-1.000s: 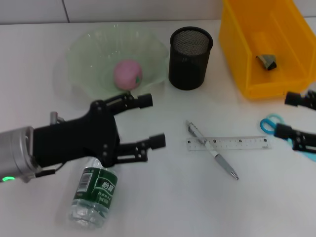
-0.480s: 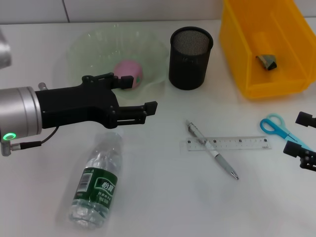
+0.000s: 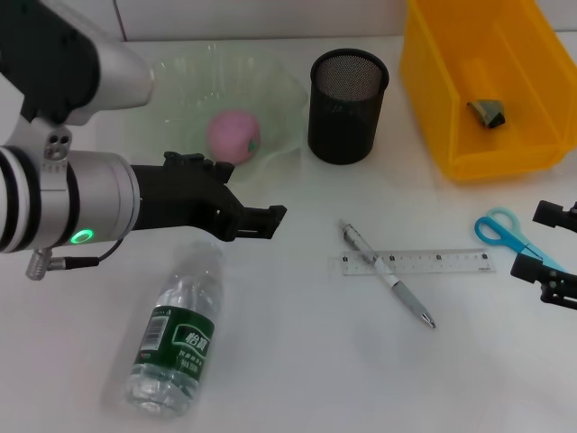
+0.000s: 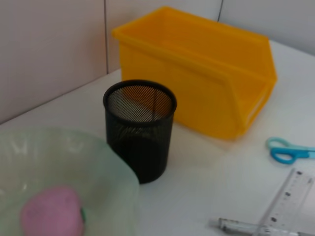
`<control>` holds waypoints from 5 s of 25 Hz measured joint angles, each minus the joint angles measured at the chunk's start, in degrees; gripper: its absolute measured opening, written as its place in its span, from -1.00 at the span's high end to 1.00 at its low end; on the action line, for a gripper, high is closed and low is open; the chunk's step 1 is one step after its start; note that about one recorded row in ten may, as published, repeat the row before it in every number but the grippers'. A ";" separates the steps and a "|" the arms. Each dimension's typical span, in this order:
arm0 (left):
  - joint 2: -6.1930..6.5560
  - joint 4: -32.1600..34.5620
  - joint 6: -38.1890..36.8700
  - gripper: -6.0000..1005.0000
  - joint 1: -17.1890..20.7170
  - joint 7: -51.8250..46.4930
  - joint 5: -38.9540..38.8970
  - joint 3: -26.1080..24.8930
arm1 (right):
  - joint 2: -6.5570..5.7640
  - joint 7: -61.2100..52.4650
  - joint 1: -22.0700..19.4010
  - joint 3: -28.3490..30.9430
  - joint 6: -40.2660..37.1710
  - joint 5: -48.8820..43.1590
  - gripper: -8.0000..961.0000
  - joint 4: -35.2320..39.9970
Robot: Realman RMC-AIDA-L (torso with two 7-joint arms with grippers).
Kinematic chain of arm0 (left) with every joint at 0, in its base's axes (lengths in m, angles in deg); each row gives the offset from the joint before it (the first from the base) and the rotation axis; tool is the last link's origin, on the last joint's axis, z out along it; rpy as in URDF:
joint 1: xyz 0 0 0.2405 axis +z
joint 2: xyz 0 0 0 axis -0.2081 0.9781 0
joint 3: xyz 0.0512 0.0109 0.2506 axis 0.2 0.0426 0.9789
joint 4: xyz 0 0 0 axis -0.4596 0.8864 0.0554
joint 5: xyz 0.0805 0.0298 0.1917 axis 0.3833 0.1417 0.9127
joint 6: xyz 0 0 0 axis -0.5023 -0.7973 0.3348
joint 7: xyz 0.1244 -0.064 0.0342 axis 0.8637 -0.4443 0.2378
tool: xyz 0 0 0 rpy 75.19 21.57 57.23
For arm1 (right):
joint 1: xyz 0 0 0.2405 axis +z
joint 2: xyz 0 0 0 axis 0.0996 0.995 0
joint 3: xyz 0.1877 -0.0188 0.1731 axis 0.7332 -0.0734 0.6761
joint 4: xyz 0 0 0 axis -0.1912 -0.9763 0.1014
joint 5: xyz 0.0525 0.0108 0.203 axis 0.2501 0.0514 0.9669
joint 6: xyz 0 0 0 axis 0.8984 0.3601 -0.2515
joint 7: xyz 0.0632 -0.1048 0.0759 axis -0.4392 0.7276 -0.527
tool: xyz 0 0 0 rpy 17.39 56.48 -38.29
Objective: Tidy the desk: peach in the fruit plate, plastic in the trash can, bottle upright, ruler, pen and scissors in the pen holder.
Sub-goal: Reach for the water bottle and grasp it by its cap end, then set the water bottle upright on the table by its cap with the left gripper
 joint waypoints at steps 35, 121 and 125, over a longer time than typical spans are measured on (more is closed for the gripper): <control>-0.39 -13.58 -5.29 -0.71 -12.15 -19.06 16.19 3.26 | 0.09 -0.46 0.53 -0.22 1.81 -0.18 -0.74 -0.90; 0.31 -10.14 -11.11 0.05 -13.37 20.33 -5.31 -19.25 | 0.00 -2.74 0.58 0.72 -0.27 0.18 -0.74 0.46; 0.31 -9.39 -11.18 0.06 -13.35 20.88 -5.35 -19.32 | 0.00 -2.74 0.59 0.72 -0.27 0.18 -0.74 0.46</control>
